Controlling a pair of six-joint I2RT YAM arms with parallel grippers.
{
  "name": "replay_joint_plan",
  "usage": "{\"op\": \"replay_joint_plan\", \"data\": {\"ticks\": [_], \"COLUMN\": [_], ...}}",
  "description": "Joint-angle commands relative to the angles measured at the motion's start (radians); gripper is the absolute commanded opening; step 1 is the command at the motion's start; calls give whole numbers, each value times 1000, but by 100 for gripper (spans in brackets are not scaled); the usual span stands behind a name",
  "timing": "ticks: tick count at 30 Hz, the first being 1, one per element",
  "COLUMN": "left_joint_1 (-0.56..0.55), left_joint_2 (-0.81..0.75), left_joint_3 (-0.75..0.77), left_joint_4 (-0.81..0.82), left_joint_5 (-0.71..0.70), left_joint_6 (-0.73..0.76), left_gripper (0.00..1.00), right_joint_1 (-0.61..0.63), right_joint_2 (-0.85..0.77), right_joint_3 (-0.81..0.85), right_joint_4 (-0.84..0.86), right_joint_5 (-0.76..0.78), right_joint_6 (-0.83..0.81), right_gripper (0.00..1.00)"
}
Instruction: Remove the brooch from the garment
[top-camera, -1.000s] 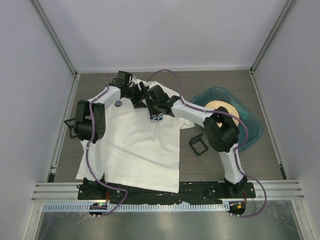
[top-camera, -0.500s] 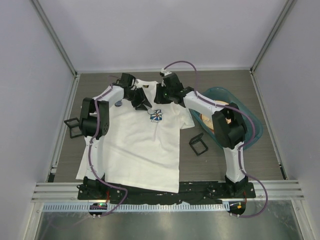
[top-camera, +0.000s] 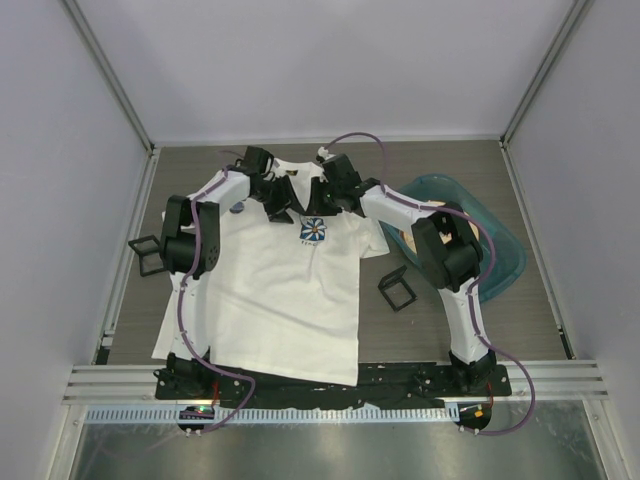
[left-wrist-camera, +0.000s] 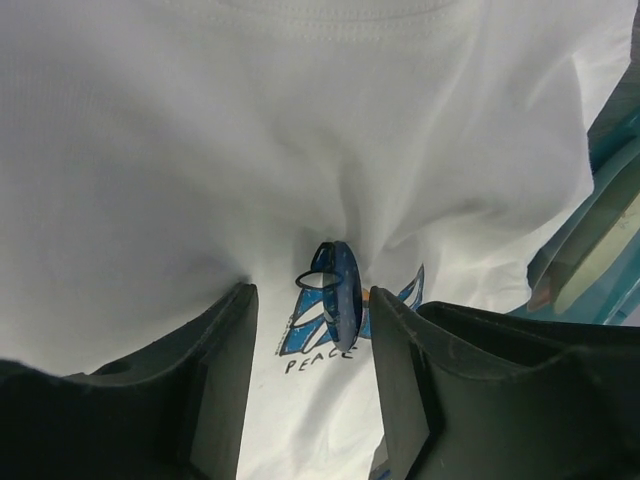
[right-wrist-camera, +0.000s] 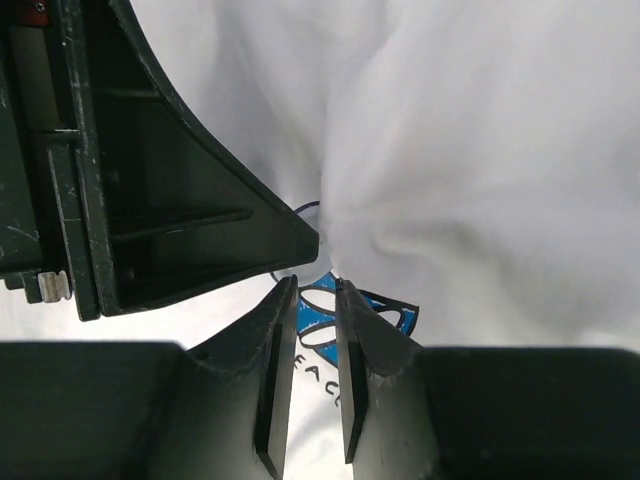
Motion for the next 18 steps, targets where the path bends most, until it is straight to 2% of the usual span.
{"op": "replay_joint_plan", "data": {"ticks": [1, 6, 9, 13, 18], "left_joint_1": [3, 7, 12, 23, 41], "left_joint_2": [-17, -27, -29, -27, -44], "left_joint_3": [39, 22, 11, -1, -36], "left_joint_4": [-22, 1, 20, 44, 87], "left_joint_5": [3, -2, 9, 27, 30], "left_joint_6": [15, 6, 0, -23, -46], "left_gripper": [49, 47, 55, 56, 46], "right_joint_1": [-3, -4, -6, -6, -4], "right_joint_2": [-8, -4, 2, 2, 8], "right_joint_3": [35, 31, 29, 28, 26], "right_joint_4": [30, 34, 36, 39, 39], "right_joint_5": [-7, -11, -18, -19, -25], "right_joint_6": [17, 20, 22, 19, 22], "right_gripper": [27, 24, 22, 22, 21]}}
